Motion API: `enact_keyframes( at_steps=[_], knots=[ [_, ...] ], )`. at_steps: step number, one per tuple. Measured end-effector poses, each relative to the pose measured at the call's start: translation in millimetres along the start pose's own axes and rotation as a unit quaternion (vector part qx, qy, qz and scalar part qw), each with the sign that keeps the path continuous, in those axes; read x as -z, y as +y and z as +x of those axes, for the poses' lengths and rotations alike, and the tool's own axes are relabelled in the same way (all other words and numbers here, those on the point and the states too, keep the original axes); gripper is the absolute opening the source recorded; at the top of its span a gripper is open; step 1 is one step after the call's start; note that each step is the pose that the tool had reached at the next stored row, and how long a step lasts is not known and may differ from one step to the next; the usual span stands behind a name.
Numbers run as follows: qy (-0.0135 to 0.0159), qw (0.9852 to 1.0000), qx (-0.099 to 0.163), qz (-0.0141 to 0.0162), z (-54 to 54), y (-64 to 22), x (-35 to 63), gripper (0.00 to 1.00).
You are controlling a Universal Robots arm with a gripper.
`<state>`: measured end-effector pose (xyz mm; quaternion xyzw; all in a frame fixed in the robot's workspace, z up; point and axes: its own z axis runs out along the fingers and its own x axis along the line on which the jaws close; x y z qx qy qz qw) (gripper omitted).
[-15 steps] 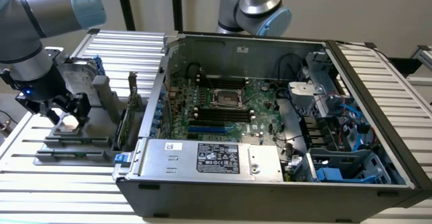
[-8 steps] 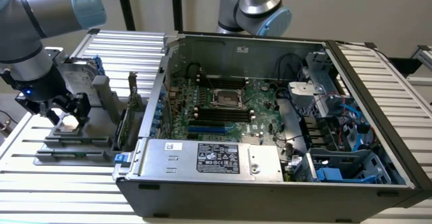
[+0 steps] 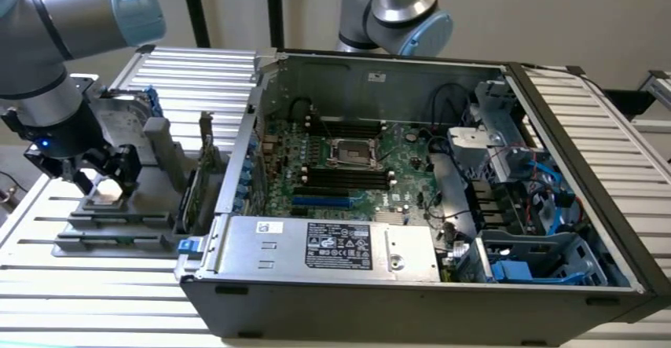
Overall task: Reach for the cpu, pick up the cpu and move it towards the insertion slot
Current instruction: 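Pick up the cpu and move it towards the insertion slot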
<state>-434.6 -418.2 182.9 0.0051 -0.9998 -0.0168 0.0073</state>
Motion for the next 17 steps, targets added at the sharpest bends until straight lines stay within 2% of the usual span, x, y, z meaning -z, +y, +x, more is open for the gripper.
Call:
enact_keyframes(
  at_steps=[3,5,7,17],
  knots=[
    [0.0000,1.0000,0.000,0.0000,0.0,0.0,0.0,0.69],
    [0.0002,1.0000,0.000,0.0000,0.0,0.0,0.0,0.56],
    [0.0007,1.0000,0.000,0.0000,0.0,0.0,0.0,0.55],
    [0.0020,1.0000,0.000,0.0000,0.0,0.0,1.1,0.55]
  ],
)
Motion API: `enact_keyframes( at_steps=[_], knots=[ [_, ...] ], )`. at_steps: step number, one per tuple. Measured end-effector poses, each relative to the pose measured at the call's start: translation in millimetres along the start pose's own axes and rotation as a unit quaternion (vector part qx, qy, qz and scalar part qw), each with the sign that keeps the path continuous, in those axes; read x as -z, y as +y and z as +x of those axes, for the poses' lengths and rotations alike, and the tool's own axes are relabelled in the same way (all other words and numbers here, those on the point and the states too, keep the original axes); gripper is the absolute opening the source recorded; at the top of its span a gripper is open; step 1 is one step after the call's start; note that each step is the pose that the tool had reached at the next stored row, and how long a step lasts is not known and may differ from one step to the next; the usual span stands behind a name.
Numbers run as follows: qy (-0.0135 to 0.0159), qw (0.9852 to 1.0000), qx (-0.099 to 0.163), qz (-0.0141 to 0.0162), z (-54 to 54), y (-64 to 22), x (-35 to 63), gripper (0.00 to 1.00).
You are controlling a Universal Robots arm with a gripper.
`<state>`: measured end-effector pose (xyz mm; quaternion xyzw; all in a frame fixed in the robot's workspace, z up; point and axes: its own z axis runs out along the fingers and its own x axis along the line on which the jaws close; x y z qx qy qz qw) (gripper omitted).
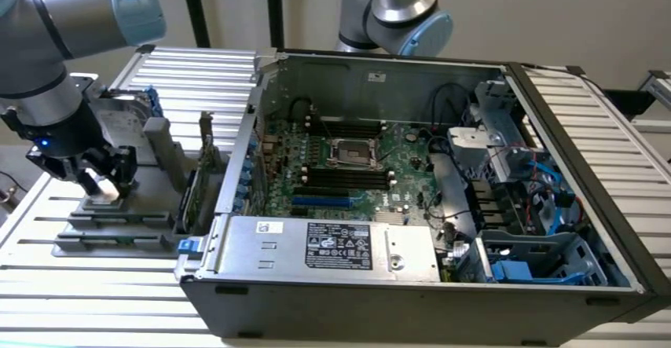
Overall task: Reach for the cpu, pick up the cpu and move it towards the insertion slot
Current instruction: 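Pick up the cpu and move it towards the insertion slot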
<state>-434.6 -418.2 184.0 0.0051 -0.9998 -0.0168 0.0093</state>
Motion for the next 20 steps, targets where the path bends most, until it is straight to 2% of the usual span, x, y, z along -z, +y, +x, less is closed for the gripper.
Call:
enact_keyframes(
  at_steps=[4,8,20],
  knots=[
    [0.0000,1.0000,0.000,0.0000,0.1,0.0,4.1,0.55],
    [-0.0001,1.0000,0.000,0.0000,0.3,0.1,13.4,0.55],
    [0.0000,1.0000,0.000,0.0000,0.4,0.0,66.5,0.55]
  ],
)
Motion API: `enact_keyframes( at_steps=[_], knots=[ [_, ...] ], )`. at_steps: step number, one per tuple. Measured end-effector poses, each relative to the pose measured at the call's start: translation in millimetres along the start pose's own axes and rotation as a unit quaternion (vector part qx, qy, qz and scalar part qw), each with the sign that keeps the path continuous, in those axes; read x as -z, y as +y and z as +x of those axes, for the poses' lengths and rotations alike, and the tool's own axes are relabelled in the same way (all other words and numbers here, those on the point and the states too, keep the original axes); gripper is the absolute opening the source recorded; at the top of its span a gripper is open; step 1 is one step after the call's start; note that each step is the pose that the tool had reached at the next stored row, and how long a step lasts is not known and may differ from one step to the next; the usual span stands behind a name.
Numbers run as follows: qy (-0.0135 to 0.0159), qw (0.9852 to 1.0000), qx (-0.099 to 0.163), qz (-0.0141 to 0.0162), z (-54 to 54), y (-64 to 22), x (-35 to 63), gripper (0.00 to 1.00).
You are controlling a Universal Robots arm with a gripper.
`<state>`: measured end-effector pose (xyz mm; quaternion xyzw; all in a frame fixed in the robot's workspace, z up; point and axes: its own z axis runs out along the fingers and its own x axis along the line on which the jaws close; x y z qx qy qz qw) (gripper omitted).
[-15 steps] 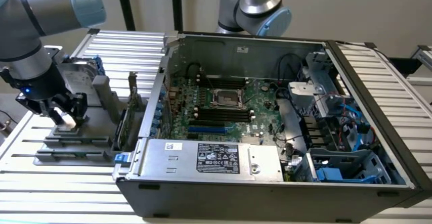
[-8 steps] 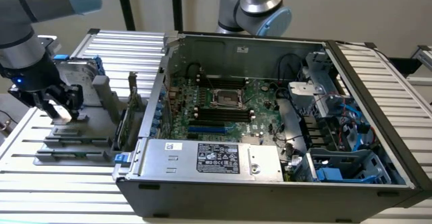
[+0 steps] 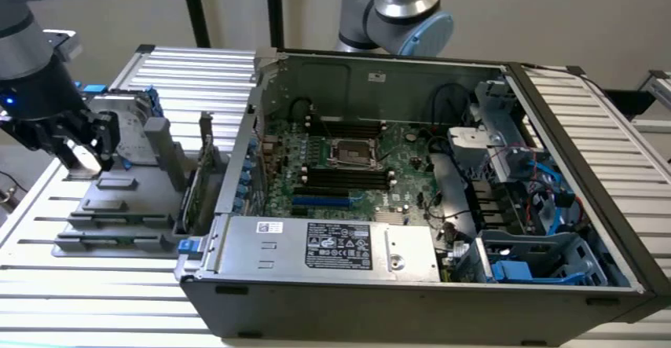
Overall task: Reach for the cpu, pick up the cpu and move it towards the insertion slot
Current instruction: 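Pick up the cpu and move it towards the insertion slot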
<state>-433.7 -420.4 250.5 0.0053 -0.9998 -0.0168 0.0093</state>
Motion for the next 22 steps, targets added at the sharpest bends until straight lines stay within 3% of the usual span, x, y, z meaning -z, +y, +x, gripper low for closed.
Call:
enact_keyframes(
  at_steps=[4,11,22],
  knots=[
    [0.0000,1.0000,0.000,0.0000,-4.2,0.4,18.1,0.55],
    [0.0000,1.0000,0.002,-0.0014,-23.8,1.0,50.3,0.55],
    [0.0008,0.9999,0.005,-0.0106,-66.9,1.6,100.5,0.55]
  ],
)
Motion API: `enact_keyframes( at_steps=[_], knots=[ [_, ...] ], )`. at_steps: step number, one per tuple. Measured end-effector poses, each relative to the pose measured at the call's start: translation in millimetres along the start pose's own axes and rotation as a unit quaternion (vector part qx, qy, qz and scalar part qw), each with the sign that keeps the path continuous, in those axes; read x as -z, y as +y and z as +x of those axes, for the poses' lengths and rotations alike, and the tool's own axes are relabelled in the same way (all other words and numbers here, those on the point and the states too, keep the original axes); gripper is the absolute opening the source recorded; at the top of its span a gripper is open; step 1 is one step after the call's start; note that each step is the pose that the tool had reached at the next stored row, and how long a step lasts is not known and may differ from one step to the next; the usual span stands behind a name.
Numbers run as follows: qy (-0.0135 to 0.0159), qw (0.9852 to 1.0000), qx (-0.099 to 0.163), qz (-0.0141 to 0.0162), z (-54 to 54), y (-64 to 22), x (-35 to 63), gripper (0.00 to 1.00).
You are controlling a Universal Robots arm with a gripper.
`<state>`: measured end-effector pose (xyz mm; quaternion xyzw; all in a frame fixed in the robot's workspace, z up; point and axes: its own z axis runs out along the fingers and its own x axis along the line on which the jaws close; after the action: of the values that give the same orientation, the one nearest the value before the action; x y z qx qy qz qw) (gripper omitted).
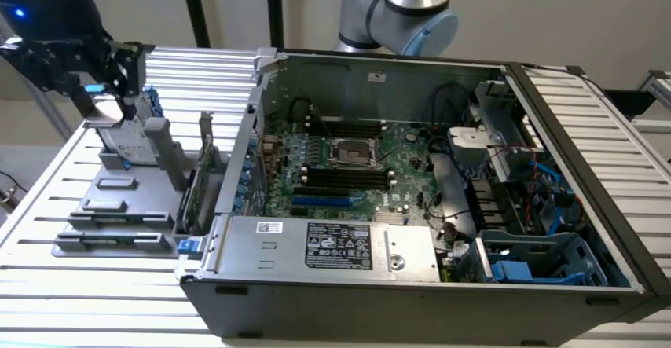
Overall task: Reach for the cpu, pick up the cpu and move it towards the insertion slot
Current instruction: 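Pick up the cpu and move it towards the insertion slot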
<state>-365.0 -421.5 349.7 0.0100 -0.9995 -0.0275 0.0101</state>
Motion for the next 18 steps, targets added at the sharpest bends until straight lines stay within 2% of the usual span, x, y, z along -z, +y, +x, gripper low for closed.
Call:
enact_keyframes(
  at_steps=[4,6,10,18],
  knots=[
    [0.0008,1.0000,0.001,-0.0038,-18.0,0.4,14.1,0.55],
    [0.0011,1.0000,0.001,-0.0060,-26.9,0.4,18.0,0.55],
    [0.0010,0.9999,0.001,-0.0127,-44.9,0.3,22.2,0.55],
    [0.0011,0.9997,0.001,-0.0240,-81.3,-0.2,28.4,0.55]
  ],
)
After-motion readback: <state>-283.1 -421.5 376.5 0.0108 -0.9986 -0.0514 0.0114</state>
